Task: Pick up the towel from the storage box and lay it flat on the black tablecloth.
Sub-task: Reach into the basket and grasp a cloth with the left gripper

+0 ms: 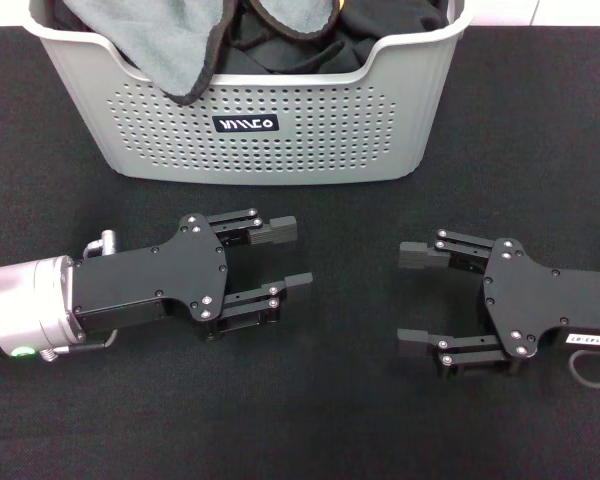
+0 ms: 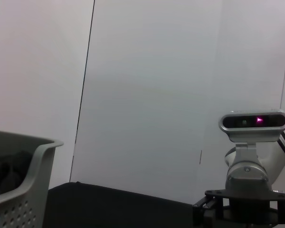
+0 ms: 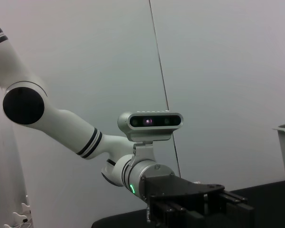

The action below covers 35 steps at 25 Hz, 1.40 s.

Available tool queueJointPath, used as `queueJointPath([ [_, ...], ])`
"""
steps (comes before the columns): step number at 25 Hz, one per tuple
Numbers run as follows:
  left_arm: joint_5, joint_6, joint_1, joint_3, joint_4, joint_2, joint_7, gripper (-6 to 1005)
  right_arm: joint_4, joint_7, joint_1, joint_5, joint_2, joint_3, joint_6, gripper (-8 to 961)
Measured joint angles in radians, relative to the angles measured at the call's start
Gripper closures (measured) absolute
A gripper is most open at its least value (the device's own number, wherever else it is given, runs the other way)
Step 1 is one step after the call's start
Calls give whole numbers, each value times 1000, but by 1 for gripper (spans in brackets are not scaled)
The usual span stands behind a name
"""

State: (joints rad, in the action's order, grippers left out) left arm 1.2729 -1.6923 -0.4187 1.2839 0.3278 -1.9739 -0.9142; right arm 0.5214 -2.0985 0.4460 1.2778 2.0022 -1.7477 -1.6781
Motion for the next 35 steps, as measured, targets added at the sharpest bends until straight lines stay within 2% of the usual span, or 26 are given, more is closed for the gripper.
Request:
queueJointPath([
  [7, -2, 1, 0, 0, 0, -1, 2, 407, 0, 0, -4, -1, 0, -3, 0, 96],
  [10, -6, 20, 5, -24, -3, -10, 14, 416, -1, 0, -7, -3, -1, -8, 0, 96],
  [12, -8, 46, 16, -79, -4, -28, 59, 422, -1, 0, -9, -4, -1, -11, 0, 96],
  [14, -29, 78, 50, -206, -5, -76, 191, 428, -1, 0, -9, -4, 0, -10, 1, 96],
  [16, -59, 85, 80, -298, -6, -111, 314, 434, -2, 0, -10, -4, -1, -10, 2, 96],
  [17, -78, 81, 96, -336, -11, -125, 371, 436, -2, 0, -10, -4, -1, -10, 5, 96],
  [18, -104, 64, 101, -353, -24, -130, 423, 439, -3, 0, -11, -4, 0, -10, 9, 96],
  [21, -175, 36, 87, -349, -85, -129, 538, 448, -4, -2, -13, -3, 0, -10, 10, 96],
  [24, -247, 39, 53, -350, -169, -130, 726, 457, -5, -4, -13, -2, 0, -9, 13, 96],
  [31, -287, 87, -39, -362, -340, -134, 1182, 477, -5, -13, -13, -2, 0, -7, 16, 96],
  [35, -367, 102, -80, -364, -414, -135, 1359, 489, -5, -13, -13, -6, 0, -6, 16, 96],
])
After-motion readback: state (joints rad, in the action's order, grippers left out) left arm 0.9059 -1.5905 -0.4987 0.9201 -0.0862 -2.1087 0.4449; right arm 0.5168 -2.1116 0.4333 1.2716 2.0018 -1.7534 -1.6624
